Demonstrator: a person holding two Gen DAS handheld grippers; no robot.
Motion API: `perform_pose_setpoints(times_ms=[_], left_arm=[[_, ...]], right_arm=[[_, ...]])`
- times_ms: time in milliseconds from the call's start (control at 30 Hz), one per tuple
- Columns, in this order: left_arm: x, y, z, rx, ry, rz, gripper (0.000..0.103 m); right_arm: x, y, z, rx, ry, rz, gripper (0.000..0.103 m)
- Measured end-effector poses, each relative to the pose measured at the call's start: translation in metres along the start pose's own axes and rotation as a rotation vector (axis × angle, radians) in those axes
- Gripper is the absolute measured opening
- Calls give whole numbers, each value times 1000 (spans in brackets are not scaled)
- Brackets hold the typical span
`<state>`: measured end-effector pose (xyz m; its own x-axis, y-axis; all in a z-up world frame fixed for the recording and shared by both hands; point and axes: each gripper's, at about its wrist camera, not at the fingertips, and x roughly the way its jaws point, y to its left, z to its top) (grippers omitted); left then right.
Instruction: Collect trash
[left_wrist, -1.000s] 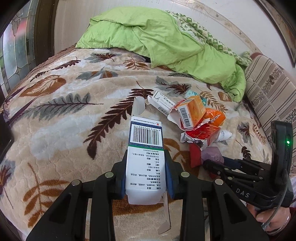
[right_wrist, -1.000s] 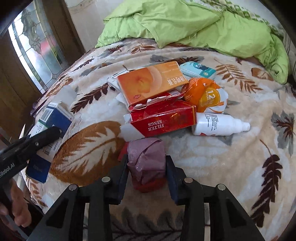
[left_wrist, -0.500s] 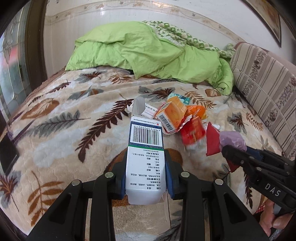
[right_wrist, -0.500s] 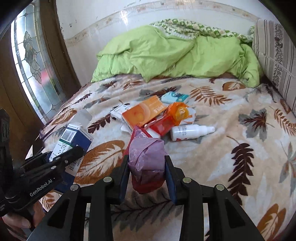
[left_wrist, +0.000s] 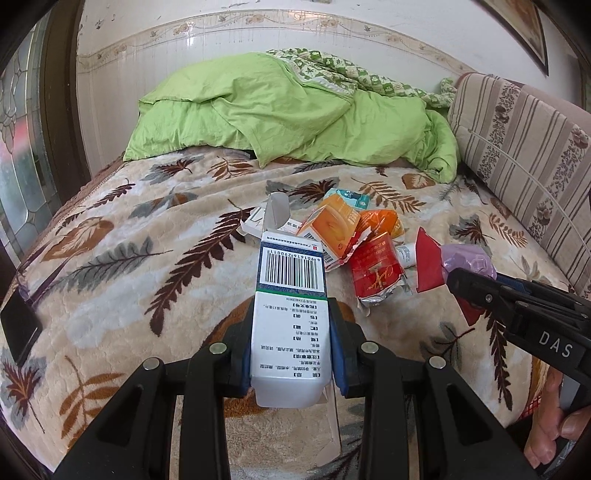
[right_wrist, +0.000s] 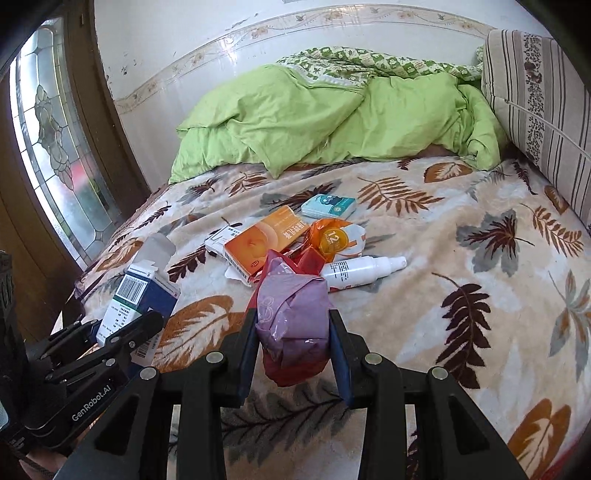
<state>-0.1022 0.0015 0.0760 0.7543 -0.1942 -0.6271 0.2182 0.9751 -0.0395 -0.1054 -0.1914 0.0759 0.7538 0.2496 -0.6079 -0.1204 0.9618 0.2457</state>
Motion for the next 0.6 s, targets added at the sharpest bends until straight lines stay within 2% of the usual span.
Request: perform_pose_setpoints(times_ms=[600], left_arm=[[-3, -2, 2, 18, -25, 22, 32]], right_arm=[[0, 0, 0, -6, -1, 0, 38]])
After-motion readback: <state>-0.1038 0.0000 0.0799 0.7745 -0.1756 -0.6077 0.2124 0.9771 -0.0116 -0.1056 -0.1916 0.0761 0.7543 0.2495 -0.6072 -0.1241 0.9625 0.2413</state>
